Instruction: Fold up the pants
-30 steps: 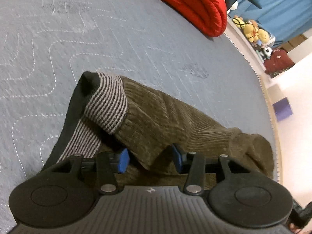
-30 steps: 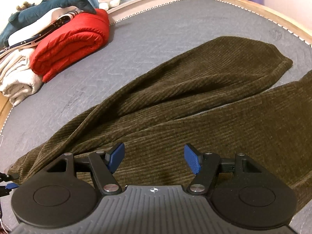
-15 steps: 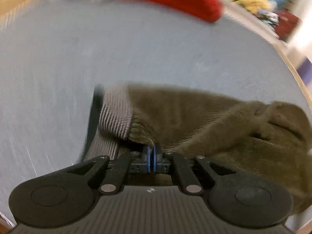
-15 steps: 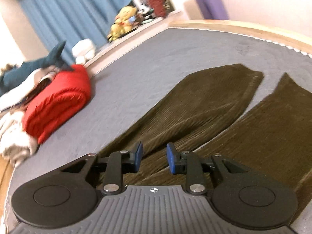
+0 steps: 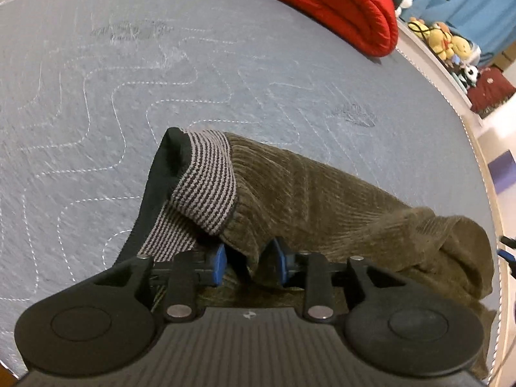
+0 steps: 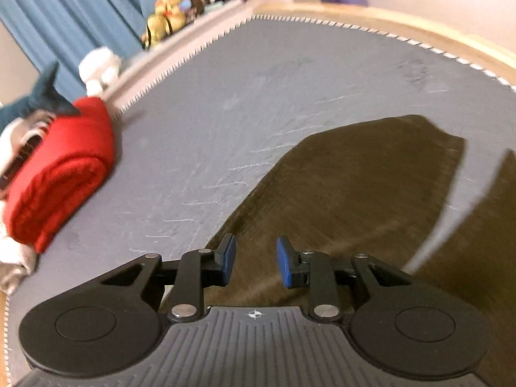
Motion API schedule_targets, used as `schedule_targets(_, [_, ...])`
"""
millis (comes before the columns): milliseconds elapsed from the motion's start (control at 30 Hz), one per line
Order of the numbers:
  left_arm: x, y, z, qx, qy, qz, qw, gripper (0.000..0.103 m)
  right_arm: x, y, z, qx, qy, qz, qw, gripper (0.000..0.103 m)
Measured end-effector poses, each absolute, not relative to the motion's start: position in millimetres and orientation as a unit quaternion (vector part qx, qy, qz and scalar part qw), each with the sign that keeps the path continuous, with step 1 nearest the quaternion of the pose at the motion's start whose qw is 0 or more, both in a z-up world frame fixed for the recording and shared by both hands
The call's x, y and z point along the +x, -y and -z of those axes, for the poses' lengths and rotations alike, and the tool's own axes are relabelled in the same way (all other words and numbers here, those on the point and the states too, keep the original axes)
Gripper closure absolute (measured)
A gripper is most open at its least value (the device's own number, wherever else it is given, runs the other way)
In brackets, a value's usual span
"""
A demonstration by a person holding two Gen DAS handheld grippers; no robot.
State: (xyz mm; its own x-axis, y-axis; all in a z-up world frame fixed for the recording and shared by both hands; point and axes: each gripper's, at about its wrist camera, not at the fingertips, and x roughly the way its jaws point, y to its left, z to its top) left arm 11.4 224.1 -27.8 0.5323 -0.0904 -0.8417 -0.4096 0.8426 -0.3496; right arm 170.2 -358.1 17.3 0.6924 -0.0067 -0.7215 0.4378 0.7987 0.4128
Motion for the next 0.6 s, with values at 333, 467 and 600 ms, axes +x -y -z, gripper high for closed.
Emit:
schedule_targets(333, [27.8,-223.4,29.5,-0.245,-0.479,-0.096,0.838,0.088,314.3,354.7,60.1,0.238,-0.442,0.181,0.846,0.045])
schedule_targets(467, [28.4,-224.0,29.5,-0.244,-0.478,-0.092,0.839,0.09,342.5,355.1,74.2,0.195,-0.459,0.21,0.841,0.045])
schedule_targets(600, [24.7,-224.5,26.8,-0.241,-0.474,-0.089,0.842,0.091,346.1,348.6,76.2,0.144,-0.46,0.238,0.843,0.071])
